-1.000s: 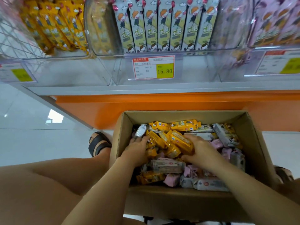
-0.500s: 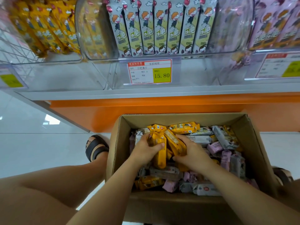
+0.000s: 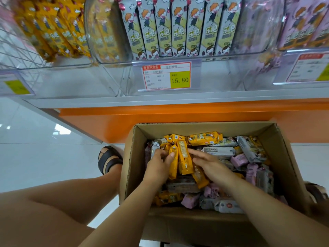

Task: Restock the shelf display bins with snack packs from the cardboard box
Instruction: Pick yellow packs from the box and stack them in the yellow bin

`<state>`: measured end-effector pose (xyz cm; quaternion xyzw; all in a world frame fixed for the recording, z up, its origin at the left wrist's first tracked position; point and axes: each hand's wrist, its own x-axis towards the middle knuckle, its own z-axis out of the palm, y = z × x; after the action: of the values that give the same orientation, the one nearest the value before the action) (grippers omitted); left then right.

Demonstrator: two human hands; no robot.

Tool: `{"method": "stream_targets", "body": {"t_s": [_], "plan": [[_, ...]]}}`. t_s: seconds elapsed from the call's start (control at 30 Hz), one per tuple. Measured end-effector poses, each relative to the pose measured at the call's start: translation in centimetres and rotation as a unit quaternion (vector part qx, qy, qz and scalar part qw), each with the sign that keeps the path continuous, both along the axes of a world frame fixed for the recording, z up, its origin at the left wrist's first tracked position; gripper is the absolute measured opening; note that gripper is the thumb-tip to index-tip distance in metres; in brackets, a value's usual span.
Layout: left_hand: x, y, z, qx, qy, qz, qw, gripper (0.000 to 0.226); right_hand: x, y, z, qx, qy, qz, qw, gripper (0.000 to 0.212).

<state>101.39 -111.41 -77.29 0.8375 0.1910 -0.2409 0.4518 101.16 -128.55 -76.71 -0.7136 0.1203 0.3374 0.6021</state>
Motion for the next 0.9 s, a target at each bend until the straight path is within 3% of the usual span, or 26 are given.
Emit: {"method": "stream_targets", "body": {"t_s": [0.17, 0.3, 0.4, 0.47, 0.57, 0.67, 0.9], "plan": [[0.1, 1.2, 0.6, -0.097, 0.083, -0.027, 0.991, 0.053, -0.3, 0.3, -0.8, -0.025, -0.025, 0.002, 0.999, 0.048], [0.2, 2.0, 0.8, -0.158, 0.134, -0.039, 0.978, 0.04, -0.2, 1.1, -0.5, 0.105, 0.064, -0.092, 0.988, 0.032], [0.1, 2.2, 1.1, -0.202, 0.171, 0.0, 0.964, 0.043, 0.1, 1.4, -0.8, 0.108, 0.073, -0.108, 0.986, 0.03], [0.0, 2.1, 0.9, -0.21, 0.161, 0.002, 0.964, 0.056, 0.2, 1.8, -1.0, 0.058, 0.05, -0.107, 0.991, 0.038], [-0.3, 1.7, 0.9, -0.188, 0.116, -0.039, 0.975, 0.036, 0.0, 2.5, -1.7, 0.034, 0.045, -0.119, 0.991, 0.05], [-0.5, 1.6, 0.6, -0.182, 0.082, -0.062, 0.978, 0.04, -0.5, 2.9, -2.2, 0.015, 0.026, -0.116, 0.993, 0.057], [-1.0, 1.5, 0.6, -0.161, 0.033, -0.077, 0.983, 0.057, -1.1, 3.2, -2.1, 0.008, -0.015, -0.151, 0.988, 0.053]]}}
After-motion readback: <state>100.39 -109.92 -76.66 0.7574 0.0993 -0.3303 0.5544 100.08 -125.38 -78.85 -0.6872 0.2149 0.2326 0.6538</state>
